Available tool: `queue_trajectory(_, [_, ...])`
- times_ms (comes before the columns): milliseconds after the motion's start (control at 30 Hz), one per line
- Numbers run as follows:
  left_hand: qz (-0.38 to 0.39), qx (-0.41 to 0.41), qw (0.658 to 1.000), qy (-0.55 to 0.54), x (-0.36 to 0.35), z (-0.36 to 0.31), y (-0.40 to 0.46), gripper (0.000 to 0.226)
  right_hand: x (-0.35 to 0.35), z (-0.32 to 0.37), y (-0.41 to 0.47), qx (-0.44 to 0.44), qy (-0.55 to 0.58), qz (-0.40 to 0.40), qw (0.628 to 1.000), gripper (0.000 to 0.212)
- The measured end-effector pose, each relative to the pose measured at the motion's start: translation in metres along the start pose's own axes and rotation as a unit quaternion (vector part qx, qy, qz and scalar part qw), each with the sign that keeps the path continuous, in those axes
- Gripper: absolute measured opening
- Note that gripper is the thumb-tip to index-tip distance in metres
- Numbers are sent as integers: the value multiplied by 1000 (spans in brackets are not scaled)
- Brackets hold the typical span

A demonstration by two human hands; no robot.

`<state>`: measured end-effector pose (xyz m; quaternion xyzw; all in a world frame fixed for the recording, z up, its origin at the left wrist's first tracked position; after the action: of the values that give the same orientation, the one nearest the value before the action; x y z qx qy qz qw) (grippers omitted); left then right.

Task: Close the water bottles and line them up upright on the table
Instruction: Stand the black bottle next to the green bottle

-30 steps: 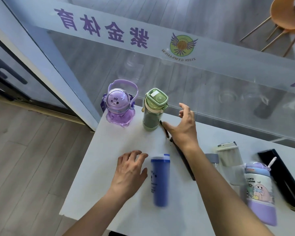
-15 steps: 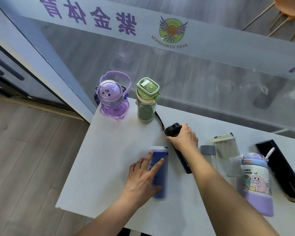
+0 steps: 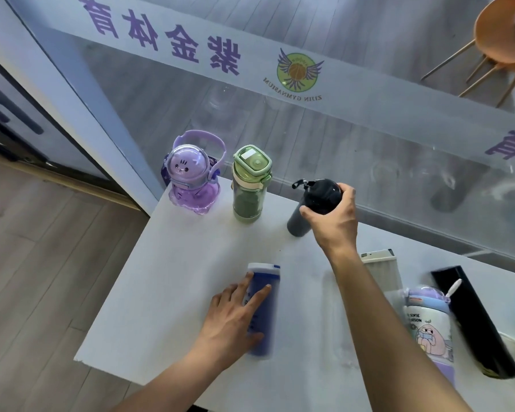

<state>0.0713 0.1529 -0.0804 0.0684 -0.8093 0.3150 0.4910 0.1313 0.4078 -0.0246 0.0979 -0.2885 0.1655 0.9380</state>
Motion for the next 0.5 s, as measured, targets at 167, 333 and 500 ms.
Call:
queue_trajectory(167, [-5,1,1000,3,-2,0,0,87,-9,4,-5,28,12,22,999,67])
queue_trajectory(333, [-10,0,1000,2,-3,0,-1,87,-19,10,-8,45,19,33,998,68])
queue_trajectory(500, [-8,5,1000,3,-3,1,-1,87,-20,9,-12,45,14,34,998,66])
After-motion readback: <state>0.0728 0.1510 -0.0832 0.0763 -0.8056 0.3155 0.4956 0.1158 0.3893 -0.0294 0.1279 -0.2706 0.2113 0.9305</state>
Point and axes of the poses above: each hand's wrist, its own y-axis towards the middle knuckle, its own x-axis out of the back of the hand, z = x × y, the point moved 2 cm from there along y, towards the middle knuckle, and after that the axes turned 12 degrees about x, right-handed, at the moved point
